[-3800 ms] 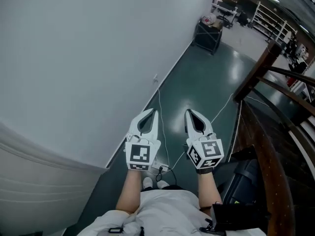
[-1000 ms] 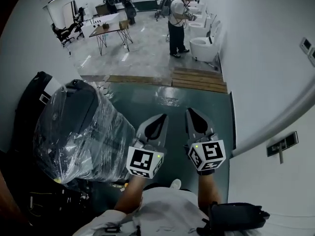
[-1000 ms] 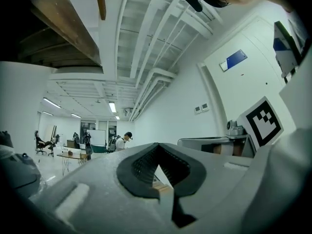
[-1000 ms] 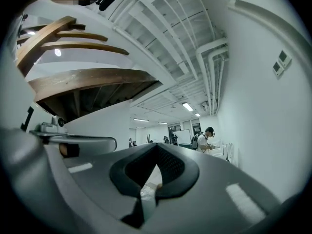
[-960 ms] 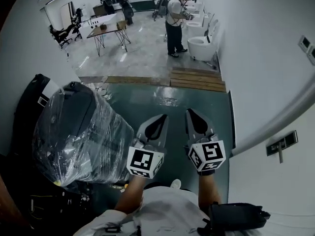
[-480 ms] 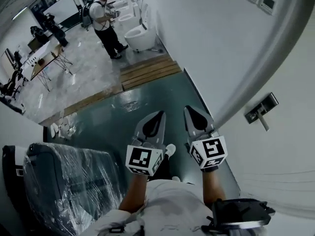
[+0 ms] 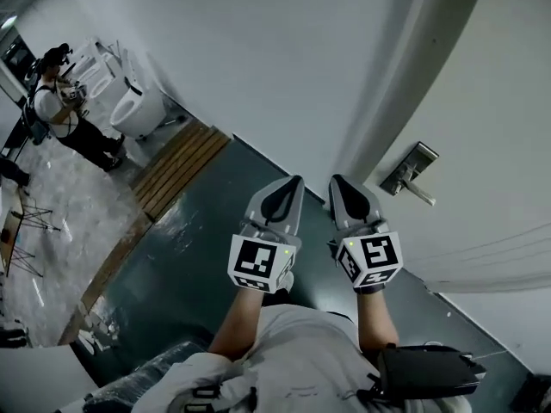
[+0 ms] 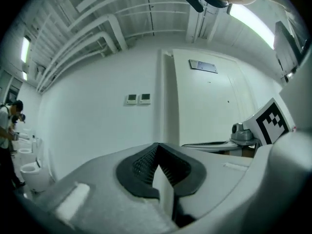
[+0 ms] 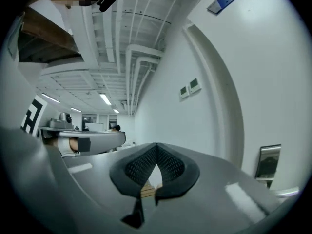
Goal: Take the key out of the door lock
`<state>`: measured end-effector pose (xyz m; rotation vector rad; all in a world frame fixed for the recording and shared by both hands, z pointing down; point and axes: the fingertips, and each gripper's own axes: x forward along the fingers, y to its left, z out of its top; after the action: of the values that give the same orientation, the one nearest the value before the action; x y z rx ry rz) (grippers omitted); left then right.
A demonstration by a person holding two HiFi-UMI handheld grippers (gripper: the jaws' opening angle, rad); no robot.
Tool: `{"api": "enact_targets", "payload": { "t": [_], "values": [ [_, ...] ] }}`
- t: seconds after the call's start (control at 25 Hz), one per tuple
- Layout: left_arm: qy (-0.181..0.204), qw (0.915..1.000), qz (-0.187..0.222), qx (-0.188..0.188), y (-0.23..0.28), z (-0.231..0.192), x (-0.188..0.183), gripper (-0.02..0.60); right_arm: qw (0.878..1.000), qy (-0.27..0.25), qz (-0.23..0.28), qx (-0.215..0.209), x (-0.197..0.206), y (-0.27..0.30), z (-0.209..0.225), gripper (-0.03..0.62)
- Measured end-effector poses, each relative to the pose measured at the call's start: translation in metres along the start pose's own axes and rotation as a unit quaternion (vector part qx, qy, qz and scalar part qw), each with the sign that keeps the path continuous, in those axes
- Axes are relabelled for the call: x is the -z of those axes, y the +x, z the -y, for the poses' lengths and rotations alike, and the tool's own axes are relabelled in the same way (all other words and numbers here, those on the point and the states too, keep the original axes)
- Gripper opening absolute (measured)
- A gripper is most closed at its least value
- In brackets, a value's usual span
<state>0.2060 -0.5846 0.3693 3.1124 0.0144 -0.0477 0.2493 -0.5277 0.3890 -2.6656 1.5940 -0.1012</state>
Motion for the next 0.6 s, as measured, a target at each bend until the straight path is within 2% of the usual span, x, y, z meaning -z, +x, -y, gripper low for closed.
{"api": "enact_targets", "payload": {
  "t": [0.16, 0.28, 0.4, 0.48, 0.6],
  "values": [
    [-0.014, 0.9949, -0.019, 0.098, 0.052, 0.023, 0.016, 0.0, 0.995, 0.003, -0.004, 0.095, 0.0, -0.014, 0.051, 0.005],
    [-0.015, 0.9885, -0.028, 0.148, 0.093, 0.049, 0.031, 0.0, 0.988, 0.016, -0.018, 0.151, 0.016, -0.033, 0.091, 0.005],
    [-0.02, 0.9786, -0.047, 0.199, 0.133, 0.084, 0.053, 0.0, 0.978, 0.042, -0.038, 0.2, 0.039, -0.058, 0.132, 0.005],
    [-0.004, 0.9744, -0.069, 0.214, 0.159, 0.103, 0.071, 0.0, 0.973, 0.064, -0.047, 0.217, 0.051, -0.07, 0.157, 0.005],
    [0.048, 0.975, -0.078, 0.203, 0.2, 0.114, 0.09, 0.0, 0.968, 0.083, -0.049, 0.232, 0.059, -0.077, 0.187, 0.005]
  ]
}}
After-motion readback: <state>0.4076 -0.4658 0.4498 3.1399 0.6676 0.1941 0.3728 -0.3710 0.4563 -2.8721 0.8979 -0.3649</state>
